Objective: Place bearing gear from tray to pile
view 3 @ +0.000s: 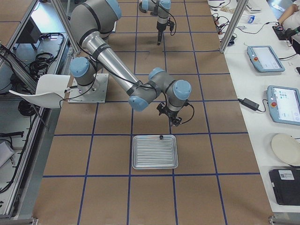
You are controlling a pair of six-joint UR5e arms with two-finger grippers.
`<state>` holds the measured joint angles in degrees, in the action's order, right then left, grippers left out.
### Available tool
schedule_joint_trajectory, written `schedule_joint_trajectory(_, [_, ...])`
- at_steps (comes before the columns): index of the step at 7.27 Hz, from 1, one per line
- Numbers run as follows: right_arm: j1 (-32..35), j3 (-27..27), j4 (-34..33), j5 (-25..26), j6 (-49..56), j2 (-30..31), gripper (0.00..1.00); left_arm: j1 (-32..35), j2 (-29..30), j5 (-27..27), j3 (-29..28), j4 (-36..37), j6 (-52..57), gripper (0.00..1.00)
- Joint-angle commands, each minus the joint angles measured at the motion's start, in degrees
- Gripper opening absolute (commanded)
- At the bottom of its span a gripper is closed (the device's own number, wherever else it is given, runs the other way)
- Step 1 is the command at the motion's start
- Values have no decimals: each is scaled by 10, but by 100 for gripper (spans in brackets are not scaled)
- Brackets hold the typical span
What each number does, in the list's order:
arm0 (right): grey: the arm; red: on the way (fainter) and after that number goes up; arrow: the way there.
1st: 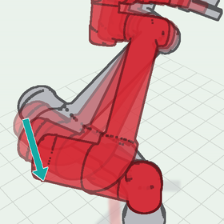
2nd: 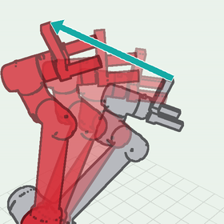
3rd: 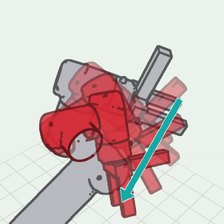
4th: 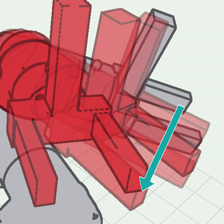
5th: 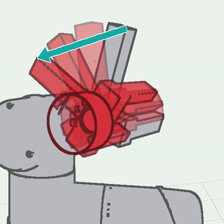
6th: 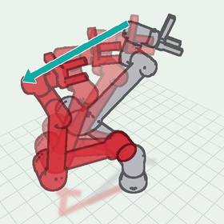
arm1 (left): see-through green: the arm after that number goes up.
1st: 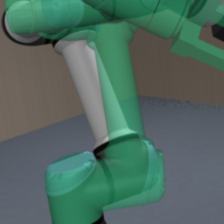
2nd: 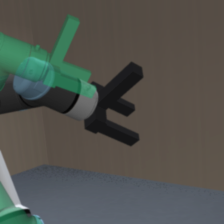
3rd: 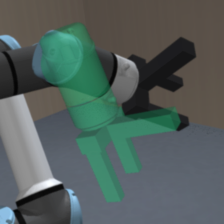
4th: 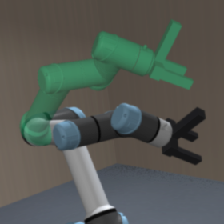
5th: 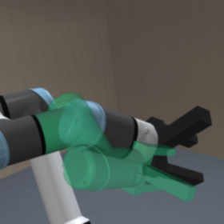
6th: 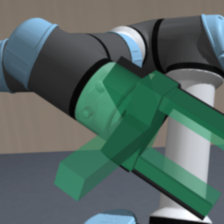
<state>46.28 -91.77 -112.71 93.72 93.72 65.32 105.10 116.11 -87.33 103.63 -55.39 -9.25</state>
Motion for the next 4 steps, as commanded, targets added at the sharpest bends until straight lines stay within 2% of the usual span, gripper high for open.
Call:
schedule_joint_trajectory(1, [-40,-1,-95,-48,183,-48,100,0,6,0,0,1,1,71])
schedule_joint_trajectory(2, [-47,-2,-106,-65,225,-59,100,0,7,0,0,1,1,67])
schedule_joint_trajectory(3, [-48,-3,-106,-81,289,-61,100,0,12,0,-3,1,0,67])
schedule_joint_trajectory(4, [-48,-11,-108,-83,309,-60,100,0,17,-1,-3,1,-2,67])
